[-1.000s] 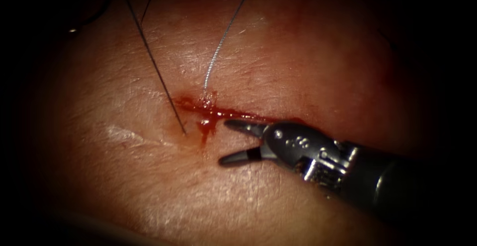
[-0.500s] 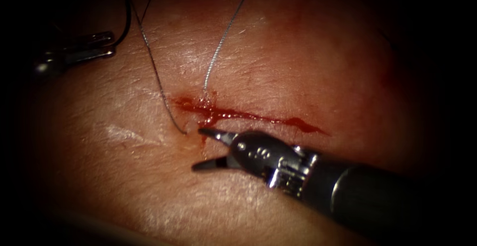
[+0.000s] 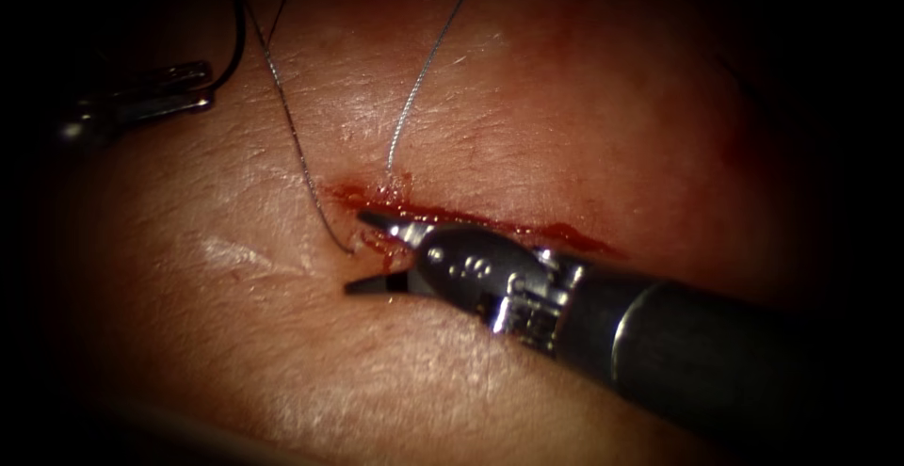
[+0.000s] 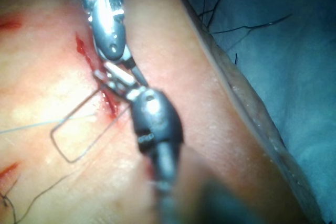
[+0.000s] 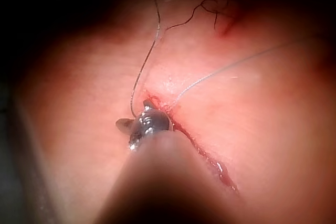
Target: Wound Closure
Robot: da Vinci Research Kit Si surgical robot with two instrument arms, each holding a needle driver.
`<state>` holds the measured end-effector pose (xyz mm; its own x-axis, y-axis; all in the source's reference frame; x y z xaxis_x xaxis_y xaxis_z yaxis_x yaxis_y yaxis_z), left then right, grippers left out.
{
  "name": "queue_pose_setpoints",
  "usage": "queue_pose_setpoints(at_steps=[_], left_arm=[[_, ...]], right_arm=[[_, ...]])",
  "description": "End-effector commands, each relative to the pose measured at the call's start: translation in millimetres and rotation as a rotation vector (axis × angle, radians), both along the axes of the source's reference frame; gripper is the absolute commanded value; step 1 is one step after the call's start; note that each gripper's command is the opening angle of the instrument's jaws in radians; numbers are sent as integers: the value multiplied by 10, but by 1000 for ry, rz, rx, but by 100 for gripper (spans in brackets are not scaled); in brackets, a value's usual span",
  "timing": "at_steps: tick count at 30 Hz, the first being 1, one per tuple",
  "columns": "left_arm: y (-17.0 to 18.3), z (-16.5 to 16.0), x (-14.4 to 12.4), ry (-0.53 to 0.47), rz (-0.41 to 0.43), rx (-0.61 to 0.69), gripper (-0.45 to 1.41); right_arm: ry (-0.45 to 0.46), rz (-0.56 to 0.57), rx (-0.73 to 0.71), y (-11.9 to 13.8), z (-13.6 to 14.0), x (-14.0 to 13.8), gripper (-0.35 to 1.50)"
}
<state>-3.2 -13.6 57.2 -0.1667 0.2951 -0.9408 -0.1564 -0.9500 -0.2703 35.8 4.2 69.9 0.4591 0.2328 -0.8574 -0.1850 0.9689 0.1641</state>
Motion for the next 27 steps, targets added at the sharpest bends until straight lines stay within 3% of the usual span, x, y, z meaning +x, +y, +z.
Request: queue_pose_setpoints(at_steps=[1, 11, 14, 15, 22, 27], left_arm=[[-9, 6, 0, 2, 1, 4, -45], [-9, 6, -1, 2, 1, 3, -45], [-10, 6, -1, 2, 5, 4, -45], [-10, 6, -1, 2, 5, 4, -45], [-10, 6, -1, 7, 8, 5, -45], [-14, 7, -2, 11, 9, 2, -45]], right_arm=[[0, -6, 4, -7, 9, 12, 106], [-3, -29, 3, -17, 26, 28, 81], [-13, -46, -8, -16, 29, 30, 41], [-31, -77, -15, -13, 30, 31, -35], [-114, -84, 3, -18, 30, 17, -35], [-127, -70, 69, -36, 8, 9, -35]])
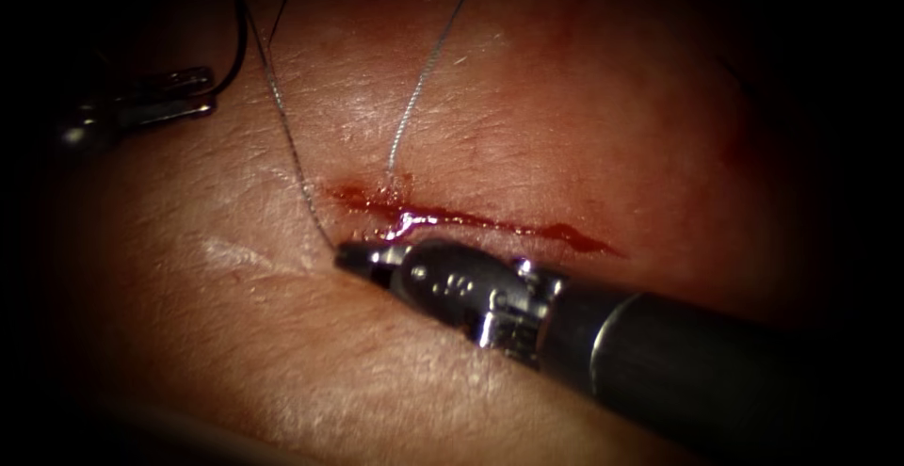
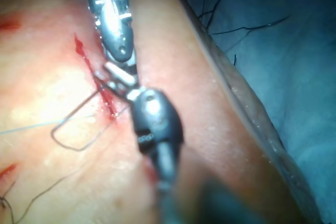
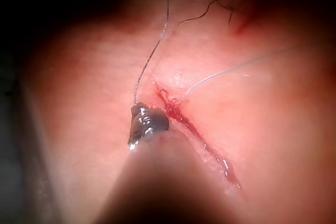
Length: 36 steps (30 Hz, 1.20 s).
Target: Wound Closure
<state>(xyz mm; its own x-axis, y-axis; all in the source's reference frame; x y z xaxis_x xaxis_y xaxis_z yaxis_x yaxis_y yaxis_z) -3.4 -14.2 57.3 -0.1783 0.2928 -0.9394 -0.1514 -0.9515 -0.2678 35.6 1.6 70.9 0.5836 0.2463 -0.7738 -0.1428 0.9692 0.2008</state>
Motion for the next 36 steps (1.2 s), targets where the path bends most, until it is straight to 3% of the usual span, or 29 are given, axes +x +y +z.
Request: queue_pose_setpoints(at_steps=[1, 11, 13, 18, 19, 20, 21, 22, 25, 27, 29, 32, 36], left_arm=[[-10, 6, -1, 3, 0, 2, -45], [-38, 3, -6, 3, 11, -9, -45], [-45, 0, -8, 3, 20, -10, -45], [-43, 1, -9, 3, 20, -9, -45], [-42, 2, -8, 2, 21, -9, -45], [-42, 2, -8, 2, 21, -9, -45], [-41, 2, -6, 2, 25, -8, -45], [-37, 2, -1, -1, 29, -6, -45], [-33, 2, 4, 8, 22, -4, -45], [-21, 3, 18, 28, 8, 1, -45], [-15, 4, 26, 45, -2, 9, -45], [-12, 6, 32, 55, -16, 10, -45], [-15, 6, 30, 61, -22, 10, -45]], right_arm=[[4, 1, 16, -15, -9, 13, -35], [49, -38, 75, -48, -81, 36, -35], [58, -43, 94, -61, -110, 47, -35], [113, -46, 115, -62, -136, 60, -35], [136, -8, 96, -54, -135, 58, 44], [136, -8, 96, -54, -135, 58, 44], [124, 47, 74, -46, -132, 48, 118], [141, 63, 44, -33, -132, 25, 138], [158, 83, 33, -26, -134, 11, 146], [184, 101, 20, -21, -146, -25, 148], [194, 101, 14, -21, -150, -38, 148], [176, 100, -21, -20, -146, -50, 148], [157, 60, -58, -11, -118, -44, 138]])
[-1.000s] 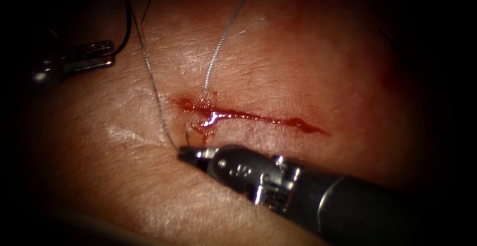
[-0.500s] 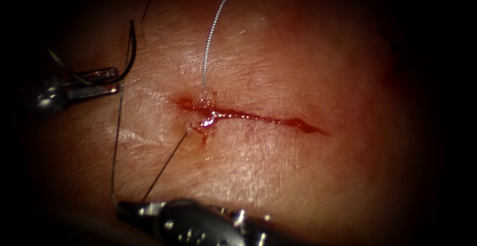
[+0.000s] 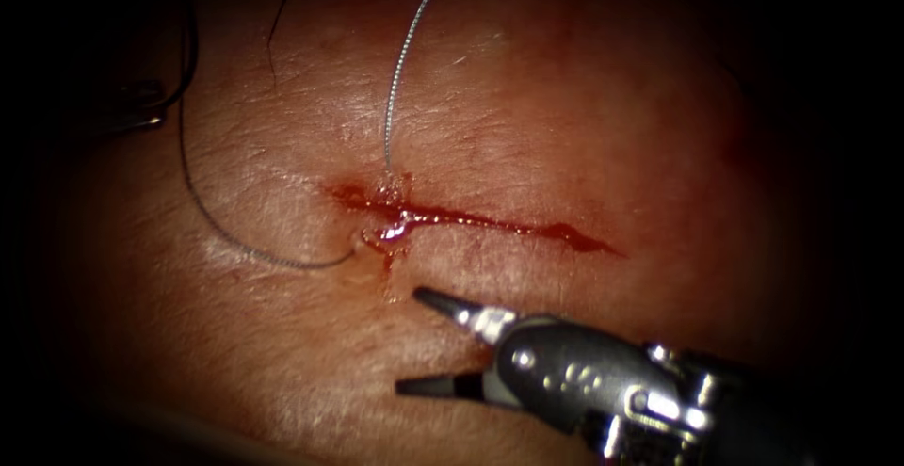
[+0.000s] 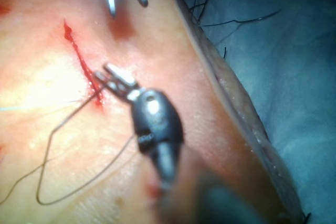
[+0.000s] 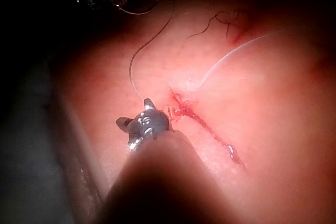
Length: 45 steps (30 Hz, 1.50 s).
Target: Wound Closure
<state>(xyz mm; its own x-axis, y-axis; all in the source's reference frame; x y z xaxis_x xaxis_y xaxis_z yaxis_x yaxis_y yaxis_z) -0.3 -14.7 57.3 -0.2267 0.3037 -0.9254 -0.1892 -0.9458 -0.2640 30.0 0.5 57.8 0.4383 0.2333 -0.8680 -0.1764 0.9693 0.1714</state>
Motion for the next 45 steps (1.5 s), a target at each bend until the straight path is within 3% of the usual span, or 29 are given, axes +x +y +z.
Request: queue_pose_setpoints(at_steps=[1, 2, 4, 5, 10, 15, 16, 18, 19, 20, 21, 25, 32, 35, 36, 39, 42, 45], left_arm=[[-11, 6, -1, 0, 2, 4, -45], [-11, 6, -1, 0, 2, 4, -45], [-12, 6, -1, 1, 2, 3, -45], [-14, 7, -1, 0, 3, 2, -45], [-15, 7, -2, -2, 4, 1, -45], [-15, 7, -2, -2, 4, 1, -45], [-15, 7, -2, -2, 4, 1, -45], [-16, 6, -2, -3, 6, 1, -45], [-16, 6, -2, -3, 6, 1, -45], [-17, 6, -2, -3, 5, 2, -45], [-17, 5, -2, -4, 7, 2, -45], [-18, 4, -2, -6, 8, 2, -45], [-18, 4, -5, -9, 9, 3, -45], [-21, 2, -6, -13, 12, 4, -45], [-21, 2, -6, -13, 12, 4, -45], [-25, -2, -12, -21, 17, 5, -45], [-29, -5, -15, -27, 21, 5, -45], [-38, -13, -23, -37, 27, 6, -45]], right_arm=[[-11, -11, -25, 6, 27, 18, 138], [-42, -28, -60, 17, 52, 29, 138], [-59, -34, -70, 20, 63, 34, 138], [-84, -63, -87, 25, 89, 49, 136], [-90, -104, -92, 22, 123, 74, 133], [-87, -131, -115, 19, 129, 93, 119], [-91, -134, -118, 21, 130, 96, 111], [-91, -135, -120, 25, 131, 100, 44], [-91, -135, -120, 25, 131, 100, 44], [-90, -138, -123, 28, 132, 99, -22], [-130, -154, -131, 31, 134, 94, -35], [-165, -169, -132, 29, 134, 78, -35], [-168, -163, -75, 4, 112, 60, -35], [-162, -186, -51, -35, 65, 55, -35], [-162, -186, -51, -35, 65, 55, -35], [-131, -207, -26, -74, -3, 70, -35], [-122, -212, -18, -84, -23, 79, -35], [-91, -212, -19, -93, -57, 105, -35]])
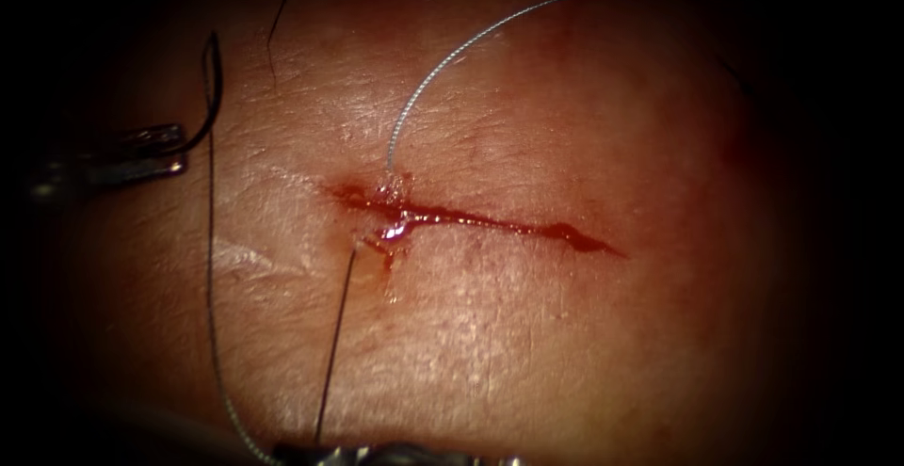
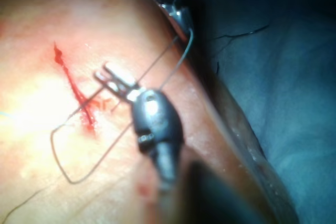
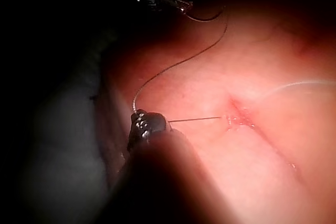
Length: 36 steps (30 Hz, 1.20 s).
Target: Wound Closure
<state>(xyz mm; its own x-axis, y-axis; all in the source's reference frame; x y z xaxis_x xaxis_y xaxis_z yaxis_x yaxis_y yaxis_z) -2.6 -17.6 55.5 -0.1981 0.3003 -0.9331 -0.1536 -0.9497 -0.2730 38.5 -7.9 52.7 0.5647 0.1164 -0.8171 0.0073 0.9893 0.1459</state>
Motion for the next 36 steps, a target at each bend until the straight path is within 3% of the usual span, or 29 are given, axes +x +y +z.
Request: queue_pose_setpoints(at_steps=[1, 2, 3, 4, 5, 6, 8, 10, 11, 14, 16, 18, 21, 24, 25, 28, 32, 36], left_arm=[[-10, 2, -2, 0, 1, 5, -45], [-10, 2, -3, 0, 1, 6, -45], [-9, 1, -3, -1, 1, 7, -45], [-8, 2, -2, -1, 2, 7, -45], [-7, 3, -1, -2, 3, 7, -45], [-6, 4, 0, -3, 4, 6, -45], [-5, 7, 2, -7, 8, 5, -45], [-1, 12, 7, 1, 4, 3, -45], [-1, 12, 7, 1, 4, 3, -45], [5, 14, 15, 19, -9, 3, -45], [7, 15, 18, 23, -11, 4, -45], [13, 17, 26, 32, -17, 5, -45], [13, 19, 26, 33, -17, 4, -45], [11, 22, 24, 35, -19, 1, -45], [11, 22, 24, 35, -19, 1, -45], [10, 28, 20, 39, -21, -11, -45], [8, 36, 16, 43, -29, -7, -45], [9, 40, 17, 43, -30, -4, -45]], right_arm=[[54, -5, 8, -10, -13, 32, -35], [82, 0, 6, -9, -14, 38, -35], [91, 13, 12, -8, -13, 42, -11], [104, 20, 8, -7, -12, 43, 39], [117, 49, -3, -5, -9, 43, 104], [122, 70, -8, -2, -6, 41, 123], [128, 91, -20, 3, -2, 32, 143], [141, 136, -29, 14, -1, -7, 146], [141, 136, -29, 14, -1, -7, 146], [150, 167, -37, 22, -4, -59, 148], [146, 174, -39, 23, -3, -69, 148], [120, 198, -58, 34, 16, -83, 146], [111, 199, -83, 42, 31, -83, 145], [57, 171, -140, 67, 72, -71, 145], [57, 171, -140, 67, 72, -71, 145], [2, 122, -185, 90, 123, -53, 143], [-21, 94, -196, 94, 160, -36, 141], [-13, 79, -203, 91, 177, -21, 138]])
